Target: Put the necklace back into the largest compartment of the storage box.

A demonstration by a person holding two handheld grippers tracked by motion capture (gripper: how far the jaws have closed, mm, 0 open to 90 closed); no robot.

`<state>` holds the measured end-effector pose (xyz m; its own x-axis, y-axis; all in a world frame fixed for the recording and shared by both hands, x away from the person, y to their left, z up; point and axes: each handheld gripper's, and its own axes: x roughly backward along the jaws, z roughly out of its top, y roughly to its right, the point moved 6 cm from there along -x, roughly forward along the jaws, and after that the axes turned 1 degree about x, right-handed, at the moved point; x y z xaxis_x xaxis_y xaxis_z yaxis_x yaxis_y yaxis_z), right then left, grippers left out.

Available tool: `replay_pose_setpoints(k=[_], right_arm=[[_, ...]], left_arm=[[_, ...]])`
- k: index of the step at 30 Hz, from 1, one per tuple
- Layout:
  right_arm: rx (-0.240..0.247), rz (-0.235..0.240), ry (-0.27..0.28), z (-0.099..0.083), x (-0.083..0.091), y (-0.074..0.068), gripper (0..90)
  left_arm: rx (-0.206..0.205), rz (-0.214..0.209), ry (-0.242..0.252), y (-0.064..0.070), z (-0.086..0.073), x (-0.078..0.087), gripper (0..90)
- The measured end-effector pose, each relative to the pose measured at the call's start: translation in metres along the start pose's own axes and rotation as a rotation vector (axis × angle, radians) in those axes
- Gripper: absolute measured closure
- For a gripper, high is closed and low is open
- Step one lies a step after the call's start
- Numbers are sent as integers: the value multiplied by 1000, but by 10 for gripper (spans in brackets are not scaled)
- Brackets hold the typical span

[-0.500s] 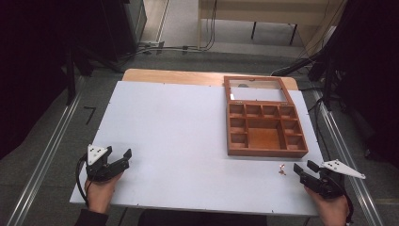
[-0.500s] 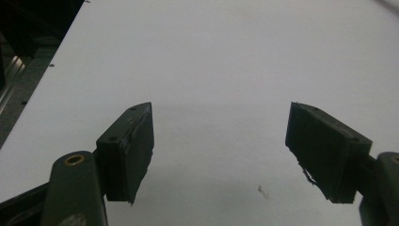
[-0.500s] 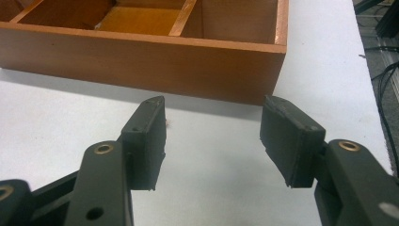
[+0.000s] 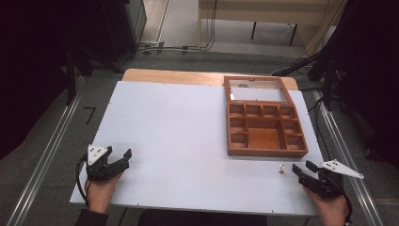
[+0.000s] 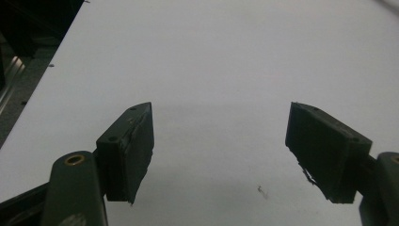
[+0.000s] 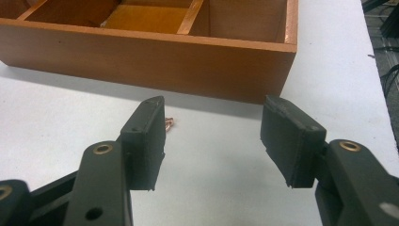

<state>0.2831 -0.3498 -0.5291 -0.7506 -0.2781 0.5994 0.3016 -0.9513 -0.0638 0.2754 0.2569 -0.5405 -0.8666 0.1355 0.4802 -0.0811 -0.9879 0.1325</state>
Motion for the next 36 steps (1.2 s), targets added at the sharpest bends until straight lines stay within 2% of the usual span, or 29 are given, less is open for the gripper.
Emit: replay_pose_setpoints(k=[36], right_arm=[[20,25,-8,0,-4,-9,388]], left_arm=[[-1,-3,-1,1,0,0,243]])
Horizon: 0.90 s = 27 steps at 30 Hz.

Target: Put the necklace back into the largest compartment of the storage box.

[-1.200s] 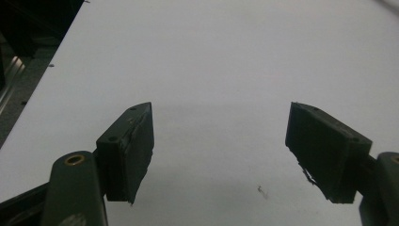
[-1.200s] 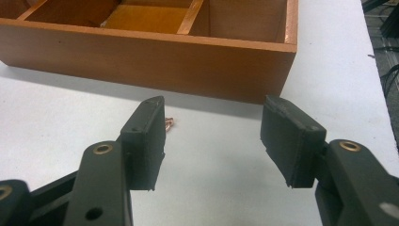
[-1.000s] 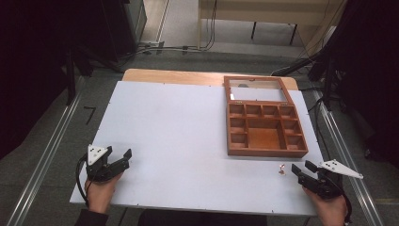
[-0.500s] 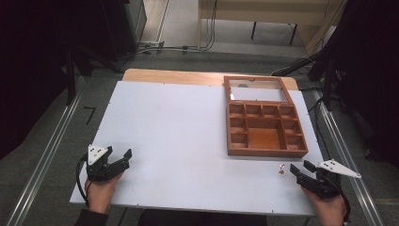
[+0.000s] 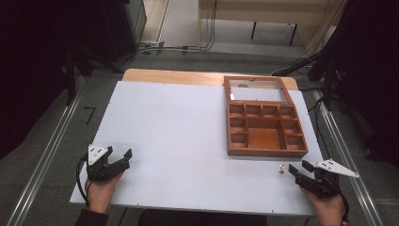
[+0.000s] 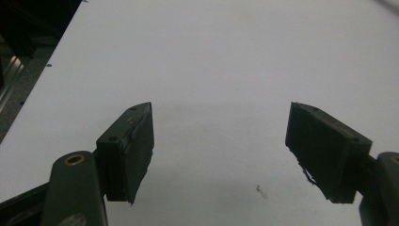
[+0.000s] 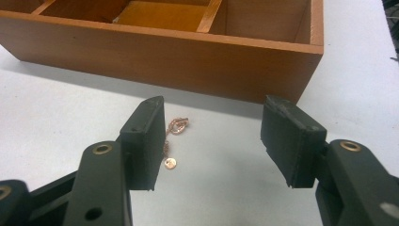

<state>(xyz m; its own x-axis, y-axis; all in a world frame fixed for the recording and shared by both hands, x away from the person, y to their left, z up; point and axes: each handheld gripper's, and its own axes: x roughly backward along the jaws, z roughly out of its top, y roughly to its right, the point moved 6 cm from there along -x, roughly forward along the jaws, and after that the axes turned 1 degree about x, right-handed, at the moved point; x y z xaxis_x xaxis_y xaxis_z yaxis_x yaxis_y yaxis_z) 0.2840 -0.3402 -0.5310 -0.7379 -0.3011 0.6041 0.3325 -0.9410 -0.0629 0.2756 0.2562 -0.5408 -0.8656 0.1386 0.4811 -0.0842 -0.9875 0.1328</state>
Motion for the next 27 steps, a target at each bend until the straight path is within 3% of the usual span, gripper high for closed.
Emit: replay_pose_setpoints(k=[27], right_arm=[[25,25,-24,1,-8,-11,388]], left_arm=[[0,-1,-1,0,0,0,243]])
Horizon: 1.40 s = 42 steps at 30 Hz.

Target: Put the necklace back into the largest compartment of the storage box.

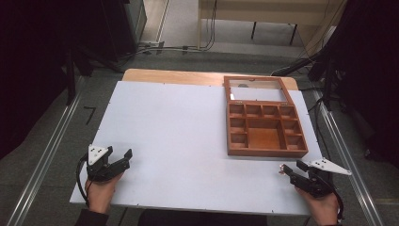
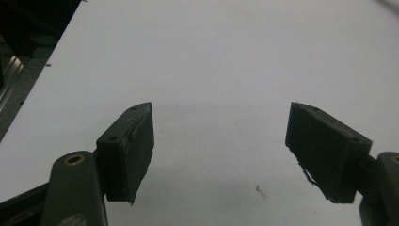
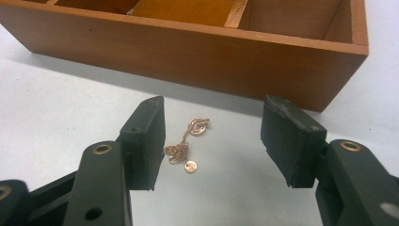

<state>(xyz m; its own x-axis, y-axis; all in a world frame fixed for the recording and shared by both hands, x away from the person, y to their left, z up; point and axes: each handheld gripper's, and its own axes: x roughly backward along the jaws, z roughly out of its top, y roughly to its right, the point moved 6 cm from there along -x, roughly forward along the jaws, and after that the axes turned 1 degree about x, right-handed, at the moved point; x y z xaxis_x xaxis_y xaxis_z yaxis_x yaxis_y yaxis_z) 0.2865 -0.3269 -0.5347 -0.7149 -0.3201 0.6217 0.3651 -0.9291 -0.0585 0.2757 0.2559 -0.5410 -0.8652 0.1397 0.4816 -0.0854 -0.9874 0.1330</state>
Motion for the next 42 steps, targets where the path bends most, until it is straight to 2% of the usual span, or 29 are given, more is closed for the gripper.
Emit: replay_pose_setpoints(k=[16,42], right_arm=[[8,10,-10,-1,-3,-4,403],[40,19,-38,-6,-8,-8,492]], left_arm=[[-2,0,1,0,0,0,243],[-2,0,1,0,0,0,243]])
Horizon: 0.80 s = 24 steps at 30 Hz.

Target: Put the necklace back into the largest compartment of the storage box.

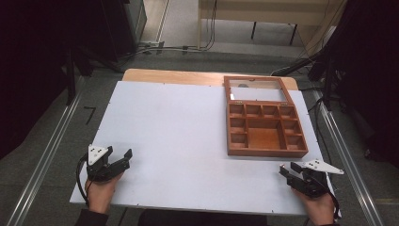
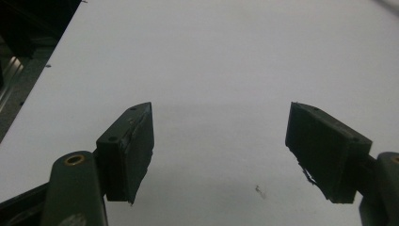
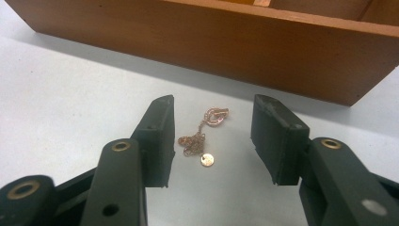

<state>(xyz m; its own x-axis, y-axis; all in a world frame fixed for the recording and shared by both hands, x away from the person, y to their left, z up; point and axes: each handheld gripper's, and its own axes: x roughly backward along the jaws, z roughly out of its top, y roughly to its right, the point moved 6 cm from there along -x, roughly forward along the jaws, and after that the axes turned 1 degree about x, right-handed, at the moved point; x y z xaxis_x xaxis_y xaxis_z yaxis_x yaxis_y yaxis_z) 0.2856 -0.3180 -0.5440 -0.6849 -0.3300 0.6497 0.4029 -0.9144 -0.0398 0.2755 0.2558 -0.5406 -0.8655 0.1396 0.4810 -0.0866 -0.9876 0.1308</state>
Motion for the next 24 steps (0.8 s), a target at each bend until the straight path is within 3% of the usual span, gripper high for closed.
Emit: replay_pose_setpoints(k=[24], right_arm=[[30,18,-21,-3,-3,-5,672]], left_arm=[[2,-1,1,0,0,0,243]])
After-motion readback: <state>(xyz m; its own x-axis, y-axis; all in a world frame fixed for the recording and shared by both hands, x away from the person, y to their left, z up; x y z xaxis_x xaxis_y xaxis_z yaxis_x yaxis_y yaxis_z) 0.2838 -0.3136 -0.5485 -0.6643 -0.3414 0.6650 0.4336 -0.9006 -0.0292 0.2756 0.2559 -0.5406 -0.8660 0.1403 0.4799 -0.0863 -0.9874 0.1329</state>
